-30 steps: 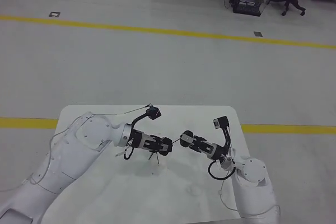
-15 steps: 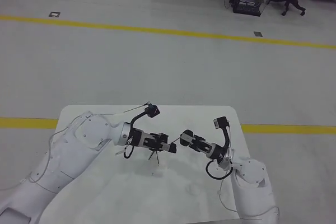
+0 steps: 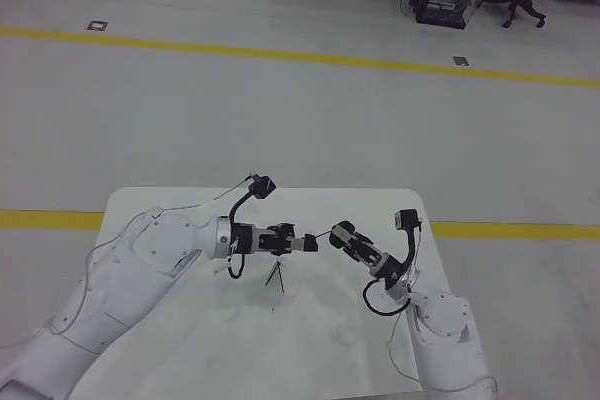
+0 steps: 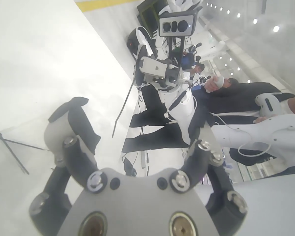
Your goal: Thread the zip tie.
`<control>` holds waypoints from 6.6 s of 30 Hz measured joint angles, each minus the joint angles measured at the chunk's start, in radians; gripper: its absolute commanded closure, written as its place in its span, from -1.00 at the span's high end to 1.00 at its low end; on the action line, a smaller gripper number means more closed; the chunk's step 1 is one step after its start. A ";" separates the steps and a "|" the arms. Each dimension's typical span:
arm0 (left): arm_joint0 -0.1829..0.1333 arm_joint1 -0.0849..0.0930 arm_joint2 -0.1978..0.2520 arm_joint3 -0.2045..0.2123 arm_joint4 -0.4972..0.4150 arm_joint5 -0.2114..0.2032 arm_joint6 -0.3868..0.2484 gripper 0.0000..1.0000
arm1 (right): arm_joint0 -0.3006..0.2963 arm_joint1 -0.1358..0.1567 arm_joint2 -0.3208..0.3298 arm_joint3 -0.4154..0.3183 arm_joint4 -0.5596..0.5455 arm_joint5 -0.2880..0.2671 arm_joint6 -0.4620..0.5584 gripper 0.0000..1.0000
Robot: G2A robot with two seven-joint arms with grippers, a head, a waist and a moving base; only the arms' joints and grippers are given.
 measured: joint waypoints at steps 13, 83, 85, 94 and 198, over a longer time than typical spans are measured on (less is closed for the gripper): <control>0.039 -0.003 -0.005 0.006 -0.097 -0.044 0.084 1.00 | -0.009 -0.002 -0.024 0.006 0.030 0.000 -0.093 -1.00; 0.022 -0.002 0.024 0.073 -0.204 -0.098 0.182 0.58 | 0.023 0.020 -0.137 -0.020 0.075 0.000 -0.242 -1.00; 0.023 -0.002 0.027 0.072 -0.206 -0.100 0.184 0.22 | 0.021 0.020 -0.143 -0.019 0.074 0.000 -0.239 -1.00; 0.032 -0.001 0.032 0.062 -0.203 -0.099 0.192 -0.24 | 0.000 0.025 -0.142 -0.016 0.042 0.000 -0.242 -1.00; 0.029 0.015 0.032 0.064 -0.098 -0.052 0.256 -1.00 | -0.020 0.077 -0.094 0.013 -0.006 0.017 -0.256 1.00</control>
